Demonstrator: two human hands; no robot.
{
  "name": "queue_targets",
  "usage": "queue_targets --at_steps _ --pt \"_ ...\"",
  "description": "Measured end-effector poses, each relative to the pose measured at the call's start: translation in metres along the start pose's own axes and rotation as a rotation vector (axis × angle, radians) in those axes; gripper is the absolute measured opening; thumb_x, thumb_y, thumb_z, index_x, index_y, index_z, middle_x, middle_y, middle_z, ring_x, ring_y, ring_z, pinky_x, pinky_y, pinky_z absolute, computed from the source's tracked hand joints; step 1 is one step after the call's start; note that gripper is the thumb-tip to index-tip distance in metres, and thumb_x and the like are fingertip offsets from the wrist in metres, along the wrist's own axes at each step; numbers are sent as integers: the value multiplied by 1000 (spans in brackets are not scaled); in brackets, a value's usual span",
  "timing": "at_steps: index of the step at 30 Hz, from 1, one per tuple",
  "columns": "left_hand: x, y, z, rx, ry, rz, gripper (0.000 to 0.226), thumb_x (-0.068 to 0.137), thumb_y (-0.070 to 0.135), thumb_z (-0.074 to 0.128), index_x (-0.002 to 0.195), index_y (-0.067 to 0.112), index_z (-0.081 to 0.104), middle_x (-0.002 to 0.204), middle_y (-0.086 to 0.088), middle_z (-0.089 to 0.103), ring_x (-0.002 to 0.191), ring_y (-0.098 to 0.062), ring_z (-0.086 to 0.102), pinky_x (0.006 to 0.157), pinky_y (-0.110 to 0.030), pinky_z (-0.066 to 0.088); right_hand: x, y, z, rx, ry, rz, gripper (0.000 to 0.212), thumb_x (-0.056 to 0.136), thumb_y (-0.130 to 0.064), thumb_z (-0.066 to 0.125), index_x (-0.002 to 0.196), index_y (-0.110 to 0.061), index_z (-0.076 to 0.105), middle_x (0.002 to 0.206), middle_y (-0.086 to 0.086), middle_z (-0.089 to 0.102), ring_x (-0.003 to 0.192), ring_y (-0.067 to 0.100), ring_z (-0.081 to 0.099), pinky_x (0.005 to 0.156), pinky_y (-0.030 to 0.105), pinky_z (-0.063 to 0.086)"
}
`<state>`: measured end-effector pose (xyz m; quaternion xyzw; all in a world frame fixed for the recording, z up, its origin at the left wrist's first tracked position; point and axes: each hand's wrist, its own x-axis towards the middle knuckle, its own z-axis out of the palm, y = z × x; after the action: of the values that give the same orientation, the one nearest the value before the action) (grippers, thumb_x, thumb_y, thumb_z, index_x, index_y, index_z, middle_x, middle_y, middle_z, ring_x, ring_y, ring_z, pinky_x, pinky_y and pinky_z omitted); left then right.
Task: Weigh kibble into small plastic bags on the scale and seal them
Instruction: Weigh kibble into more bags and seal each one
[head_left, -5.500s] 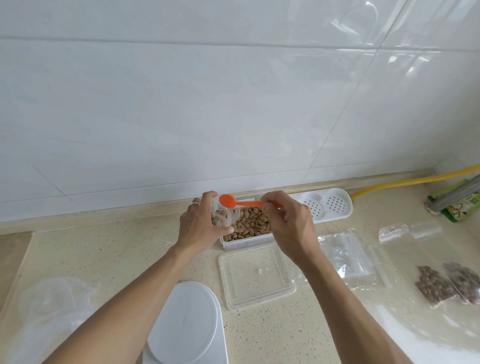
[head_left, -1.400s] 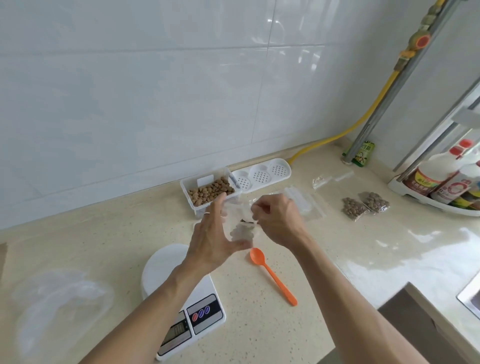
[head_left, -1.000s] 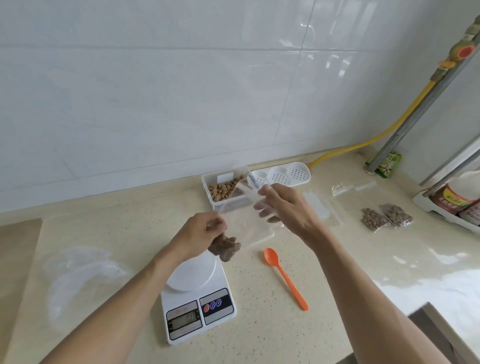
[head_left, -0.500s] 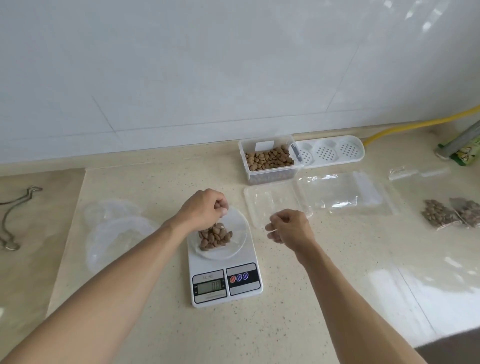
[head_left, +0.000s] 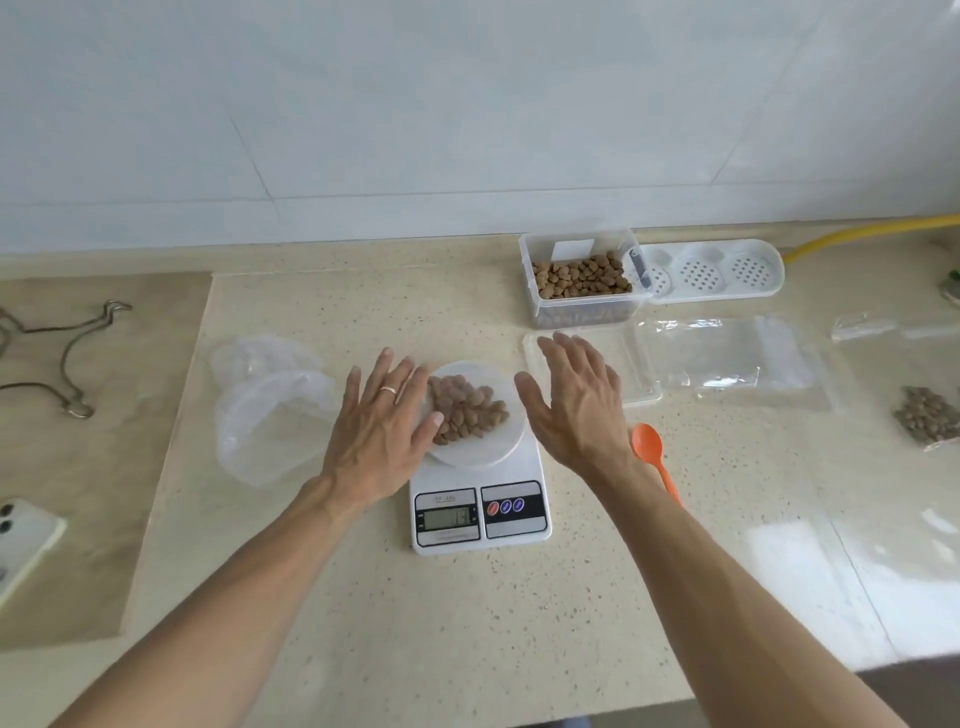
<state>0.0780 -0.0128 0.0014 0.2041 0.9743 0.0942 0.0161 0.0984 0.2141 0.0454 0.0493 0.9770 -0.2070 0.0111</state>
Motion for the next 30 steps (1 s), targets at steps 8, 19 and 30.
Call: queue_targets --at_steps 8,19,30 --pt "-33 -4 13 95 -39 7 68 98 57 8 153 17 3 161 -6 12 149 -28 -7 119 -51 -2 -5 -17 12 -187 -92 -114 61 103 -50 23 156 -20 16 166 4 7 153 23 -3 122 46 -2" --pt "-32 3 19 86 -34 2 70 96 58 6 153 19 -2 162 -5 4 149 -27 -10 118 -49 -6 -6 -9 10 -201 -95 -121 64 102 -52 18 157 -19 12 166 3 5 153 22 -4 121 47 -5" --pt "12 34 5 27 -44 86 76 93 61 4 154 16 9 162 -8 9 149 -27 -7 119 -52 -3 -7 21 -3 65 -15 140 56 102 -39 43 151 -15 30 158 10 31 145 29 27 116 45 25"
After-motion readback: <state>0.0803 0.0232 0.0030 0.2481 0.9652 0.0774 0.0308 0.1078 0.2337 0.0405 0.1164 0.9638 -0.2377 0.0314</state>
